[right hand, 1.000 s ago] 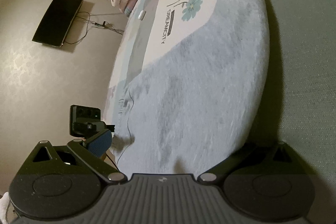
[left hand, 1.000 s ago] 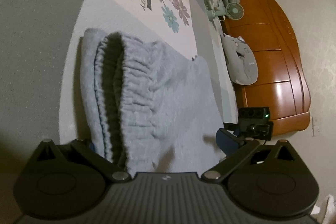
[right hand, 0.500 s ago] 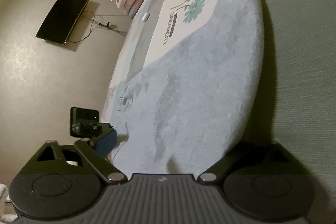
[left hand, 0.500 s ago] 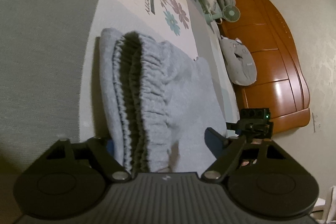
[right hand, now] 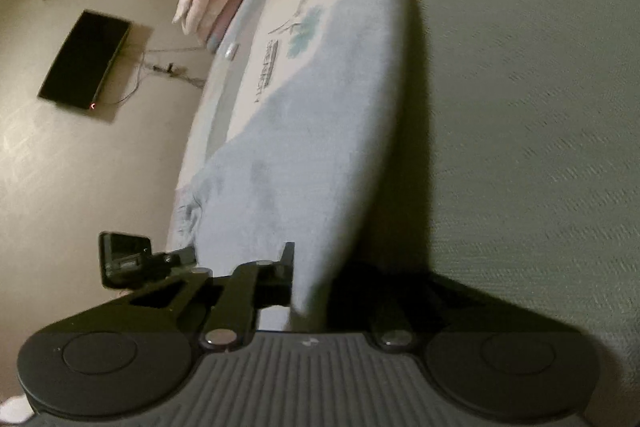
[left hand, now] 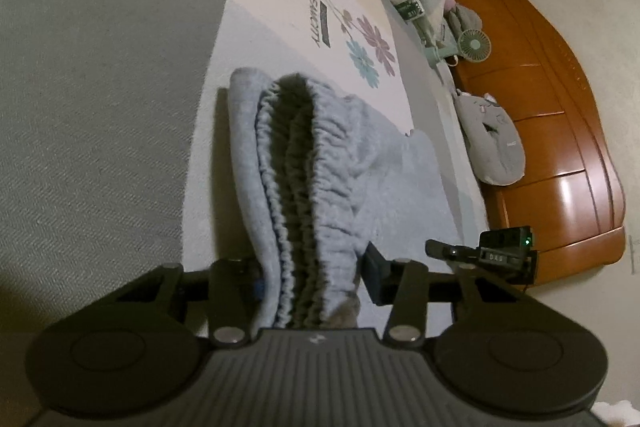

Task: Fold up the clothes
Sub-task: 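Close the left gripper on the cuffs while the right gripper grasps the sweatpants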

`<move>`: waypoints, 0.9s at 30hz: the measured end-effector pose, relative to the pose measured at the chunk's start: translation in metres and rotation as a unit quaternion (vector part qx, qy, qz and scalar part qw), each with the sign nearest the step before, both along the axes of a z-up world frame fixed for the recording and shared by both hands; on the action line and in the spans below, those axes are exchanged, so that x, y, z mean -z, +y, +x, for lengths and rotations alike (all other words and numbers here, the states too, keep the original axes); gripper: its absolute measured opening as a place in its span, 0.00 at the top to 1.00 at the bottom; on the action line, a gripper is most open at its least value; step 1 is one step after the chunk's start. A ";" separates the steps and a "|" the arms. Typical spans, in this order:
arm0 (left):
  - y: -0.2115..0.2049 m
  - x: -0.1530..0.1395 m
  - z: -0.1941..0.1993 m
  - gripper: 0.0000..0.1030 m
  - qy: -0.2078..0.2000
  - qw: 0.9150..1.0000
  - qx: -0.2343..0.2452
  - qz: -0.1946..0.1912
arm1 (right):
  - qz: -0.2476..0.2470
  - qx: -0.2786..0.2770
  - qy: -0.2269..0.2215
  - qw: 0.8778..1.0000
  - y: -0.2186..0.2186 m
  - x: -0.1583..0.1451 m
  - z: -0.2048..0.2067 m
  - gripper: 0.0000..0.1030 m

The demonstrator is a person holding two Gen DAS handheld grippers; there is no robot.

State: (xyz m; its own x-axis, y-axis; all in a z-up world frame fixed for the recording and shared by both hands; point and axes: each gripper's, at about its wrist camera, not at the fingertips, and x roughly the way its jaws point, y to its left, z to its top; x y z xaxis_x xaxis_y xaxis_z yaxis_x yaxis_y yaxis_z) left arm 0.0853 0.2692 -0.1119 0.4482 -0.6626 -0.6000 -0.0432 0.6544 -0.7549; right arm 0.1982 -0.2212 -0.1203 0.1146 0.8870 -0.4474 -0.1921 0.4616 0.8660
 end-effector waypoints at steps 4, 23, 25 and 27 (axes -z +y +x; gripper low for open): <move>-0.009 -0.011 0.000 0.62 -0.005 0.999 0.001 0.033 | -0.038 0.008 -0.035 0.999 0.009 -0.016 -0.011 0.88; -0.075 -0.096 0.008 0.69 -0.065 0.985 0.035 0.155 | -0.064 0.007 -0.193 0.979 0.007 -0.088 -0.060 0.88; -0.091 -0.105 0.013 0.69 -0.071 0.982 0.046 0.166 | -0.064 0.015 -0.206 0.976 -0.002 -0.096 -0.065 0.88; -0.114 -0.114 0.023 0.69 -0.078 0.979 0.061 0.176 | -0.066 0.025 -0.220 0.973 -0.014 -0.104 -0.071 0.88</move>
